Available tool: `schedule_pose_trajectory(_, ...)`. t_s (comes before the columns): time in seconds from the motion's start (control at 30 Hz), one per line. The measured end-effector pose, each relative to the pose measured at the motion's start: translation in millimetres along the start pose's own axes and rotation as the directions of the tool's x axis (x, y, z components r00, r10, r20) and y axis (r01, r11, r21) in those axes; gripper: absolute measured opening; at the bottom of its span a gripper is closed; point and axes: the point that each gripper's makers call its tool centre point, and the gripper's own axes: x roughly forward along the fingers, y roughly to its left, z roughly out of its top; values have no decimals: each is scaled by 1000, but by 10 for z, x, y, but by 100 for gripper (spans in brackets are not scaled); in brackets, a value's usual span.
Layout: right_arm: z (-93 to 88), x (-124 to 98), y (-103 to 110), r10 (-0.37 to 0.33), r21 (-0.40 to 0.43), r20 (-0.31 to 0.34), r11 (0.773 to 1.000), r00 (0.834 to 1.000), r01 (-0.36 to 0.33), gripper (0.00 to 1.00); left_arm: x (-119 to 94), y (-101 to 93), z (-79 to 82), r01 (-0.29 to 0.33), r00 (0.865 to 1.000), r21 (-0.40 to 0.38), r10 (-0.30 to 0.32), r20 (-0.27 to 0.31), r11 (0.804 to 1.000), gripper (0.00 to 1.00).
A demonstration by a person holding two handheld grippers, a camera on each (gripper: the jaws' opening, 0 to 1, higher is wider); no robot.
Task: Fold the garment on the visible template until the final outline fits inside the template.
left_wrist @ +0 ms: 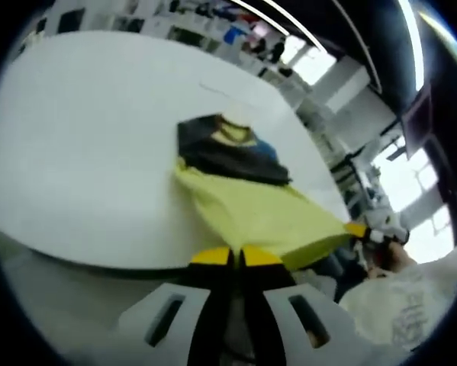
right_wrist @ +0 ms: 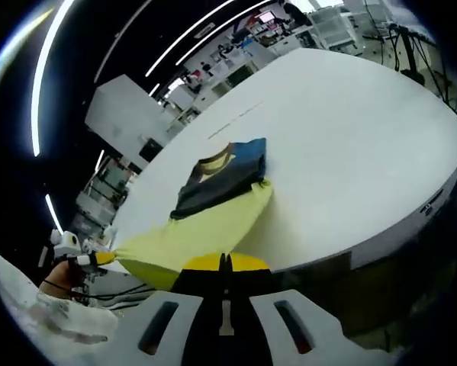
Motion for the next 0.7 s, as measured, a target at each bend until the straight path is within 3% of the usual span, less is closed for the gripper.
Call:
schedule_pose_trajectory(0.33,10,-32,70,-33,-6,29,999,999,33,1,-49,-24,107,57,998,20,-56,-4,998,0)
schedule_pose_trajectory(0.7,150,7,130,-26,-24,57,999,998,28,1,-15,18,266,91,996,57,-91,5,994,0)
